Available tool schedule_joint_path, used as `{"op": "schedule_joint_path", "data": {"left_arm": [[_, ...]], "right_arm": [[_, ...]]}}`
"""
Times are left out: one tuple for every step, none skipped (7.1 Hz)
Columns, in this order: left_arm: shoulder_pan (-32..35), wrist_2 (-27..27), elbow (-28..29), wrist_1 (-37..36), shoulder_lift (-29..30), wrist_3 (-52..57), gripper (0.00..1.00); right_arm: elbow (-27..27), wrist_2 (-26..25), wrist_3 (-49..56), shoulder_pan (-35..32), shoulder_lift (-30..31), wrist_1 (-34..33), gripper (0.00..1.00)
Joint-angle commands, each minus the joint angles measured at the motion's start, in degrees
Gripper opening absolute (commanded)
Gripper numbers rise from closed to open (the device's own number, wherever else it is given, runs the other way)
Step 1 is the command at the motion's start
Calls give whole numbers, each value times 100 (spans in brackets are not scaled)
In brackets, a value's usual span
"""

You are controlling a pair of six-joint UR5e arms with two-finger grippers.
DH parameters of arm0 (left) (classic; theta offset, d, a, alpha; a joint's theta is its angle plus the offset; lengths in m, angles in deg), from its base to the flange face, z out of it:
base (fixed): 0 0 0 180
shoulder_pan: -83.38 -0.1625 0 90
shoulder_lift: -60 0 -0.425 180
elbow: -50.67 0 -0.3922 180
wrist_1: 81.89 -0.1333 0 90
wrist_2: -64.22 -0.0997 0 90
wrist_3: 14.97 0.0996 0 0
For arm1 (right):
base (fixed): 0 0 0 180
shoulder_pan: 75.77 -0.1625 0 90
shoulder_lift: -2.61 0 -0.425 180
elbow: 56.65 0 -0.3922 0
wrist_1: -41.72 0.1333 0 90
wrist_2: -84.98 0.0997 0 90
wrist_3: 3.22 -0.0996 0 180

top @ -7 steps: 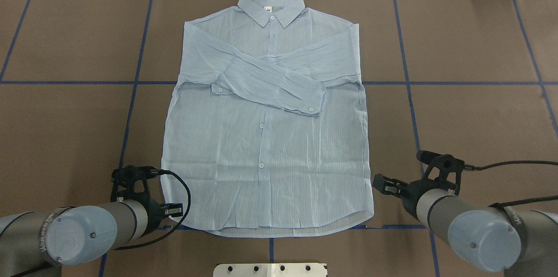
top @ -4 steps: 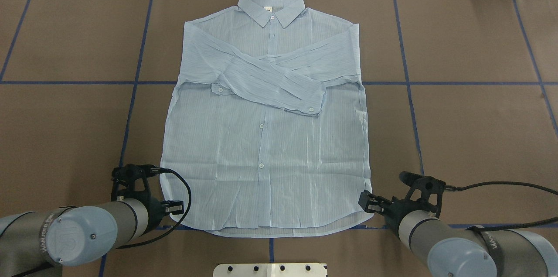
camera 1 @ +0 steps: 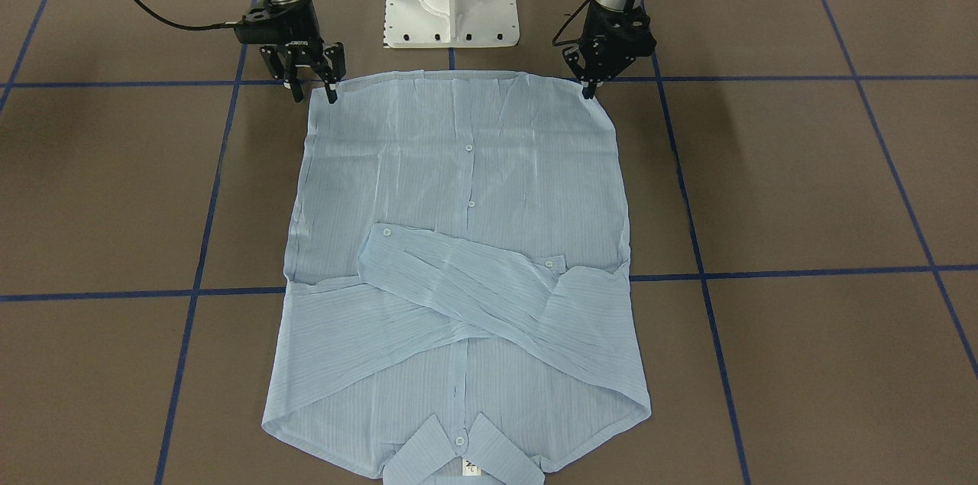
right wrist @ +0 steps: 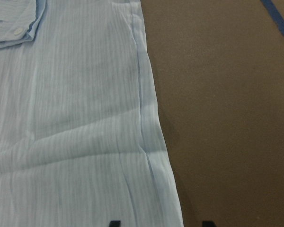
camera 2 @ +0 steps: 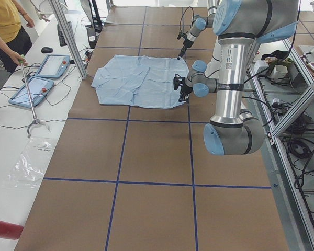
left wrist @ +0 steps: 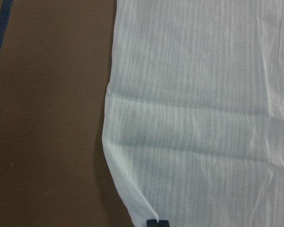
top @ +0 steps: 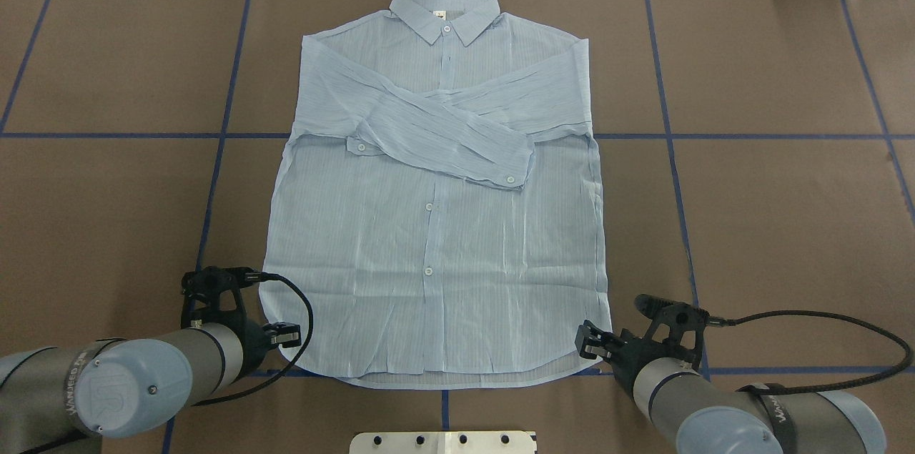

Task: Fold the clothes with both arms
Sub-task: 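Move both grippers to the hem corners nearest the robot and grasp them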

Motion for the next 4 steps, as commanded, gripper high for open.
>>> {"op": "schedule_joint_path", "data": {"left_arm": [[4,-9,0,0,0,-1,0],[4,-18,0,0,0,-1,0],[4,-18,0,0,0,-1,0],[4,-9,0,0,0,-1,0]], "right_arm": [[-38,-36,-2,58,30,-30,55],[-38,-36,-2,85,30,-30,55],[-38,-36,-2,94,13,-30,48],[-38,-36,-2,111,-4,-30,27]]}}
